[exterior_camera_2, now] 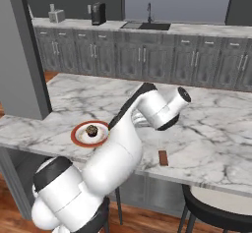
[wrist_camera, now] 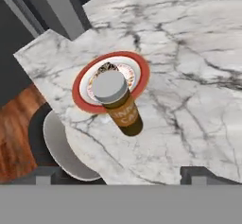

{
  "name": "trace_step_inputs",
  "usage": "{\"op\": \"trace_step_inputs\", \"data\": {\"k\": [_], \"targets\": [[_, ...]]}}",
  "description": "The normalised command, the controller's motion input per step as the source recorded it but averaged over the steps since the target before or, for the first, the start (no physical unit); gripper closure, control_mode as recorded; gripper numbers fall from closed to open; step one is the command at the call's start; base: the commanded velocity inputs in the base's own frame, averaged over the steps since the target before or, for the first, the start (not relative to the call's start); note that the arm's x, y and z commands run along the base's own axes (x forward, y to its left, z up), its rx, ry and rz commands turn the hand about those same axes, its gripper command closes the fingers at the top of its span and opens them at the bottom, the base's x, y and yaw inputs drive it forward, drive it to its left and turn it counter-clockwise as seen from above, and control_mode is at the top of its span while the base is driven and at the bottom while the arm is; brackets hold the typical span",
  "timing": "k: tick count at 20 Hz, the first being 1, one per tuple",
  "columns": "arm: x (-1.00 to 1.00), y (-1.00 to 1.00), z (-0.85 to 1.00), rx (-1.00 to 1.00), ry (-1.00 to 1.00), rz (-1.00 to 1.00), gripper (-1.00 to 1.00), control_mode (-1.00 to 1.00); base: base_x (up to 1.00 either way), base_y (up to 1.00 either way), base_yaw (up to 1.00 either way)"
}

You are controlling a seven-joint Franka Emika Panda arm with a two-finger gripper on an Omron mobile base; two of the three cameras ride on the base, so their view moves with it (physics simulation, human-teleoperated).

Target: Take the cinnamon bottle from the cabinet and place it on the dining table, next to the plate with the cupcake. Then take the chocolate from the dining counter and place it on the cupcake plate.

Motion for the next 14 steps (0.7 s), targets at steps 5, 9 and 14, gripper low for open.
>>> {"op": "trace_step_inputs", "data": {"k": [5,9,14], "targets": [[-0.05,-0.64,-0.79,-0.66,0.49,-0.33,-1.00,-1.00,0.00,0.00,0.00],[-0.05,-0.57,-1.00,-0.54,0.40,-0.25,-1.00,-1.00,0.00,0.00,0.00],[0.00,-0.45,-0.66,-0.18,0.14,-0.14,-1.00,-1.00,0.00,0.00,0.00]]}}
